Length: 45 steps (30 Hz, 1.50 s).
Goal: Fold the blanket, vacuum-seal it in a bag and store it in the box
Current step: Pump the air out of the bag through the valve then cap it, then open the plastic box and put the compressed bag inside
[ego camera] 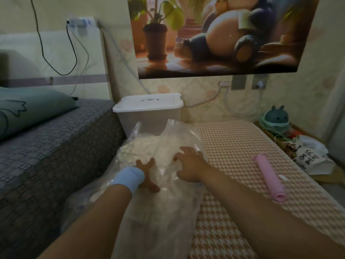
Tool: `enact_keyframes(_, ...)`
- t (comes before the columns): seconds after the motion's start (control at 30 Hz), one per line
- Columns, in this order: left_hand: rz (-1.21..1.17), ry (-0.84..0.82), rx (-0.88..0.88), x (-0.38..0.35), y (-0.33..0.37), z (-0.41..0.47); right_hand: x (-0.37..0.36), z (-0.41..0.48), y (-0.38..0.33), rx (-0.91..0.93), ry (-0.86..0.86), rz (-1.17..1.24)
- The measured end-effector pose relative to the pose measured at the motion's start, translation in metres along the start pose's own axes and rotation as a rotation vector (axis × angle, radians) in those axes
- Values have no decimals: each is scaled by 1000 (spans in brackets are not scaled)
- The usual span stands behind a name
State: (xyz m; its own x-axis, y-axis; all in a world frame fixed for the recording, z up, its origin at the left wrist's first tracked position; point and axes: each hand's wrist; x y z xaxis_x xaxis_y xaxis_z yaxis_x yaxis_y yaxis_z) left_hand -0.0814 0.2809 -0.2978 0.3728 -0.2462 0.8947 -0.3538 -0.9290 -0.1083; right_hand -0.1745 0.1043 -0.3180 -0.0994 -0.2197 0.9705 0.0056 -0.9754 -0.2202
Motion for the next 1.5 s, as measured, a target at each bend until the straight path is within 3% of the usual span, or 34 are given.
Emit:
enact_keyframes(0.23,65,-3,-278,15,-28,12,17,30,34,-15,-3,-89)
enact_keyframes(0.37,-104,47,-264,27,-9,21,23,34,40,-65,-156,-78)
enact_keyframes(0.47,-281,97,-160,22,5,27,29,24,41,-93,-217,-137)
enact_keyframes(0.63,-150,-22,-214,15,20,13,59,-6,32,-185,-357,-180)
enact_keyframes(0.77,-156,-65,-311,12,32,-16,73,-22,30,-141,-301,-133)
enact_keyframes(0.87,-110,-70,-320,9,45,-28,62,-36,27,-178,-447,-8)
enact_keyframes(1.03,-98,-193,-271,35,60,-30,97,-29,11,-171,-567,-51)
enact_keyframes(1.1,-51,-115,-273,55,65,-22,115,-15,10,-139,-517,-56)
enact_keyframes(1.23,-126,104,-304,104,66,11,139,32,25,-144,-248,-57)
enact_keyframes(1.5,-254,463,-185,169,57,103,137,153,54,-84,-50,-90)
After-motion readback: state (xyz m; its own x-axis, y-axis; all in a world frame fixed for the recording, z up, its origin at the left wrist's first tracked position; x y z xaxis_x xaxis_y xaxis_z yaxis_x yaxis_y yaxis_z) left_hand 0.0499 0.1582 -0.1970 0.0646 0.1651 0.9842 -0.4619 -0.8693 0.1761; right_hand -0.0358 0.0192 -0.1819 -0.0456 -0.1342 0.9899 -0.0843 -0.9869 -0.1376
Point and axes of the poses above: each hand's wrist, its own z-axis towards the middle knuckle, its own x-axis out of the back of the hand, y = z × x, and after that the axes turned 10 degrees about x, right-handed
